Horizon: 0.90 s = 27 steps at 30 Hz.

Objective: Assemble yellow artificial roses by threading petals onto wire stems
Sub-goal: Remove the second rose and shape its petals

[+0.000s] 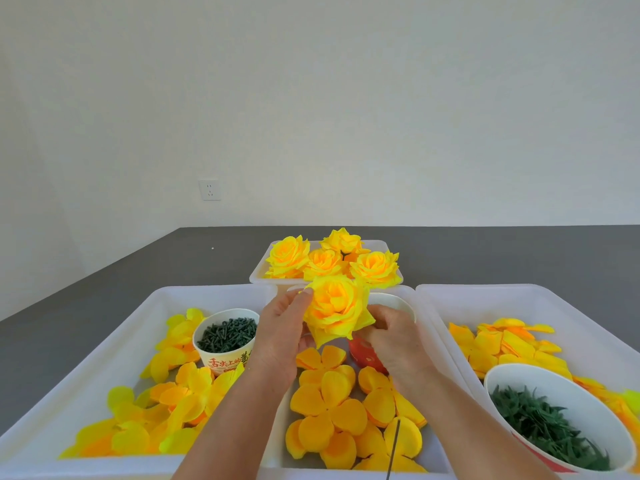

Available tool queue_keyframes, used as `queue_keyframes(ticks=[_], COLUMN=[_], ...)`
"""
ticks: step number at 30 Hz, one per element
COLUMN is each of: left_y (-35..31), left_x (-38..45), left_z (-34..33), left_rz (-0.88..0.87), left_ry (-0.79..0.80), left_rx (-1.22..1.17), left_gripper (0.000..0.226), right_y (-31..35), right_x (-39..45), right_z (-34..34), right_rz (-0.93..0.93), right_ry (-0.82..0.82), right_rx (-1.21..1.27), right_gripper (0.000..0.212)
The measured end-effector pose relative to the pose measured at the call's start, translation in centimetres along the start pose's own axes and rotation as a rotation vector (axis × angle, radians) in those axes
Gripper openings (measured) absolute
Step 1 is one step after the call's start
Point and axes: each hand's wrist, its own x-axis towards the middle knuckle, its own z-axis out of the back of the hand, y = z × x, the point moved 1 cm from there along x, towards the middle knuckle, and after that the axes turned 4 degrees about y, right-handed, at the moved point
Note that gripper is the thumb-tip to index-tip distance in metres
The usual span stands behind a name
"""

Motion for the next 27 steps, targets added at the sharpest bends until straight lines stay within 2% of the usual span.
queue_keyframes(ticks=[2,5,9,12,14,19,25,27], left_y=[0.05,0.15,0.27,0.30,0.35,0.37,0.28,0.31], left_x=[0.07,0.09,0.11,0.22,0.24,0.08,-0.07,-0.10], left_z=[-0.01,-0.18,-0.20,-0.09,-0.07,-0.13,-0.42,-0.36], left_rz=[-0.039,-0.079,-0.079,-0.093,-0.113,-0.200,-0.196,-0.184], left_ry=[-0.042,-0.047,-0.050,-0.090,-0.108,-0.122,-0.106,-0.109], left_rx=[0.074,0.163,0.173,0.181,0.223,0.380,0.467,0.456], left_gripper=[0.010,0.012,0.011,0.014,0.019,0.028,0.033,0.031], right_y=[0.05,0.47,0.59,0.63,0.66,0.85,0.56,0.64], right_x=[0.12,0.22,0.06,0.04,0.02,-0.18,-0.11,-0.10], right_z=[0.09,0.08,-0.15,0.24,0.39,0.05,0.08,0.07], right_rz=[-0.155,-0.226,-0.274,-0.318,-0.312,-0.182,-0.211,-0.228], right_ry=[0.018,0.072,0.108,0.085,0.107,0.169,0.144,0.147], right_rx=[0.252,0.544,0.618,0.740,0.757,0.611,0.553,0.564], right_gripper=[0.008,0.026,0.024,0.036,0.046,0.054,0.025,0.022])
